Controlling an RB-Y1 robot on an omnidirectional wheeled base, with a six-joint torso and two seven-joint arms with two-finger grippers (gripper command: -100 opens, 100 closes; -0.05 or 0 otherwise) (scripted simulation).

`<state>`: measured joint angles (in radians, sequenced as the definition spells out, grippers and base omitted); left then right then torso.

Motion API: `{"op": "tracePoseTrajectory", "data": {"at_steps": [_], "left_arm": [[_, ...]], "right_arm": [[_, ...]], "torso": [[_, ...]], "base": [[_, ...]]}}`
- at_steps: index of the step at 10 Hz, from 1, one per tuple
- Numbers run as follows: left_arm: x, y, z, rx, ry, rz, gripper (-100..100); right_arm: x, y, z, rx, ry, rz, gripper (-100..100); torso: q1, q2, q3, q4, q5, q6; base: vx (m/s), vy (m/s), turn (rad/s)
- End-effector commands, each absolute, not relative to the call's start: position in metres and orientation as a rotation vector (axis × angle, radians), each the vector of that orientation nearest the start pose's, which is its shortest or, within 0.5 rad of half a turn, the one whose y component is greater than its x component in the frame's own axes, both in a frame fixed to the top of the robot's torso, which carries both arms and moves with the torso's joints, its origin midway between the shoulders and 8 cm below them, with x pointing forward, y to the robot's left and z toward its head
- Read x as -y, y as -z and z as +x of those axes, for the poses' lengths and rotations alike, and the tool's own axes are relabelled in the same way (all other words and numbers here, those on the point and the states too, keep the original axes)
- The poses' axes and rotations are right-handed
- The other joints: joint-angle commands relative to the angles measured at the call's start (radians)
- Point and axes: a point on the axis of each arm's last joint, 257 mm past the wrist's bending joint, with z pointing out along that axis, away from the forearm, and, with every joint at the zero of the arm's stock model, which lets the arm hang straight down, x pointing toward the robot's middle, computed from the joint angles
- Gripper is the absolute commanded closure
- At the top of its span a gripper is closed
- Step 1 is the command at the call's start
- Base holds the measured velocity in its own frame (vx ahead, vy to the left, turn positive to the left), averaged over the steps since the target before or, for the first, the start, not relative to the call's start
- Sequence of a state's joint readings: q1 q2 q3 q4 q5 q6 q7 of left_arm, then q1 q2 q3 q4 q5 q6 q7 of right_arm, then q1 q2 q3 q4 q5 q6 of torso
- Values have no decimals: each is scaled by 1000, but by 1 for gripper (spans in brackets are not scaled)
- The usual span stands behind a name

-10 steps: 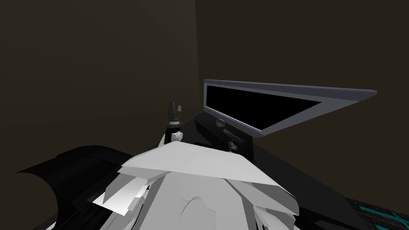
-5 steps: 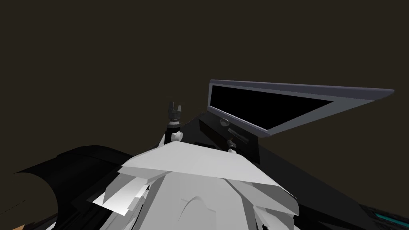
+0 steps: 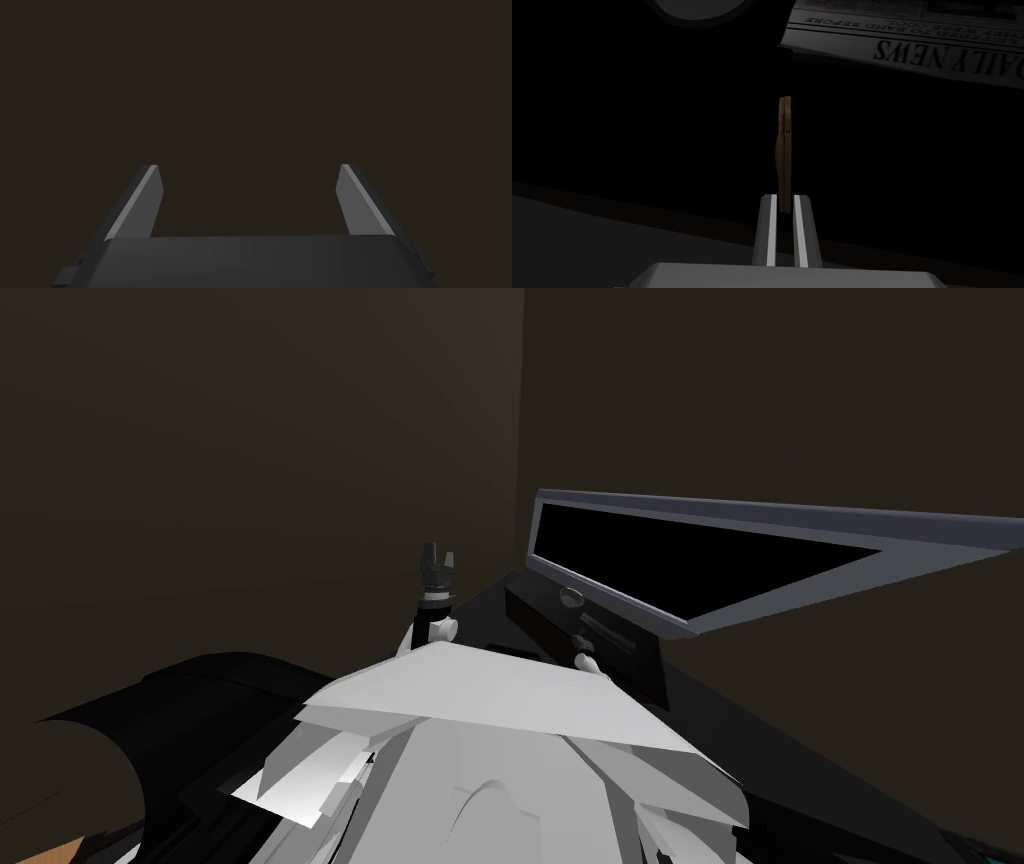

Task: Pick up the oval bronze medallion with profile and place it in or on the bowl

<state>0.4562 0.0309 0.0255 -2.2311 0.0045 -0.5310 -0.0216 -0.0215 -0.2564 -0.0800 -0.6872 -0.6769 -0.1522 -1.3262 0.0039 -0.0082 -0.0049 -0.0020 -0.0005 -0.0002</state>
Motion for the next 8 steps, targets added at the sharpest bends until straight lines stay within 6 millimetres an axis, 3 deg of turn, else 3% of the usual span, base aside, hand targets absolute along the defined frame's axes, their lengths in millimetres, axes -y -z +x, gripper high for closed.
{"op": "tracePoseTrajectory", "data": {"at_steps": [1, 5, 8], "left_arm": [[-282, -24, 350, -621, 1280, -610, 0], [-282, -24, 350, -621, 1280, -610, 0], [-282, -24, 350, -621, 1280, -610, 0]], "right_arm": [[447, 544, 377, -640, 1421, -2920, 100], [473, 525, 398, -650, 1421, -2926, 100], [497, 508, 412, -671, 1430, -2929, 100]], "torso": [[0, 0, 0, 0, 0, 0], [0, -4, -2, -1, 0, 0], [-3, -5, -3, -1, -1, 1]], "base": [[59, 132, 51], [80, 119, 30], [102, 74, 19]]}}
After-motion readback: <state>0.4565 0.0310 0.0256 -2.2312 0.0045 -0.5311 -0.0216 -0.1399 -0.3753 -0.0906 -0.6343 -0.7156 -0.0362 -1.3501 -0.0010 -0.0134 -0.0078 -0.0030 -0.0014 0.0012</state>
